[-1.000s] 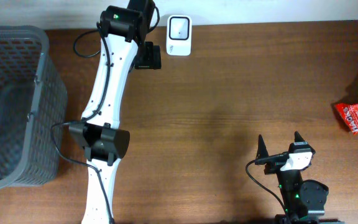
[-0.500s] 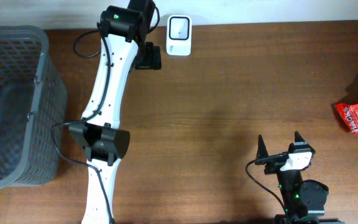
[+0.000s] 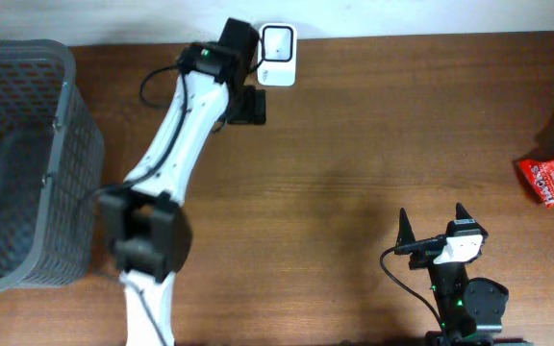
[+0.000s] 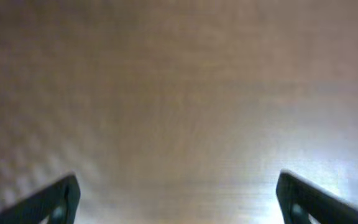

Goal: Scan the item barcode

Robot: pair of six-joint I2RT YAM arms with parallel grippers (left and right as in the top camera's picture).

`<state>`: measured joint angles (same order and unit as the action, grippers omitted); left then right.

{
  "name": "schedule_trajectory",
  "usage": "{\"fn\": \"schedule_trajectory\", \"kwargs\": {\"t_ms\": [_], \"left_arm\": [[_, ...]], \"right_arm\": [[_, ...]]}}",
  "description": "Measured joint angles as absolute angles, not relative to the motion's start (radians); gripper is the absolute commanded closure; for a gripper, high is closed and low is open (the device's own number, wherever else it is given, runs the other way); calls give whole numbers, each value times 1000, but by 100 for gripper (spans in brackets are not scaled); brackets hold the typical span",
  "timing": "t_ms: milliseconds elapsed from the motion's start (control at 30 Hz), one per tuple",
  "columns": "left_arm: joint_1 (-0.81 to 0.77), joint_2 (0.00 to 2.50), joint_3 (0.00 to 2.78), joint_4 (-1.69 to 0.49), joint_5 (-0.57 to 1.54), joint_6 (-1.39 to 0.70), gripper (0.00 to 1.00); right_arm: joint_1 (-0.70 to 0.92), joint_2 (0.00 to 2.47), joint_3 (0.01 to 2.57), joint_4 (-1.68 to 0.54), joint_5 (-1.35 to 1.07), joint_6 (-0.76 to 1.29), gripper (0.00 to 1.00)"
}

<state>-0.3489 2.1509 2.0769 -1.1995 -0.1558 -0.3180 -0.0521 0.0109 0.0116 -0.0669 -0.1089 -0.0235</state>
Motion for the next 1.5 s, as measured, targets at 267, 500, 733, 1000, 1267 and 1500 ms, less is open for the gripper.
{"fn": "schedule_trajectory", "kwargs": {"t_ms": [267,500,733,1000,1267,1500], "left_arm": [[-351,1481,1208,-664,-156,-279,1],[-352,998,754,-443,-157,-261,1],[-352,612,476,-369,-157,-260,1],[-292,307,261,-239,-103,-258,1],[-223,57,54,-68,-41,-257,1],[-147,14,14,-79,2,-254,1]], "right_arm": [[-51,10,12,-67,-109,-23,2],[-51,10,12,-67,-109,-23,2],[-51,10,12,-67,-109,-23,1],[-51,10,12,-67,-109,-24,2],[-51,10,12,-67,-109,-23,2],[-51,10,12,-67,-109,-23,2]]}}
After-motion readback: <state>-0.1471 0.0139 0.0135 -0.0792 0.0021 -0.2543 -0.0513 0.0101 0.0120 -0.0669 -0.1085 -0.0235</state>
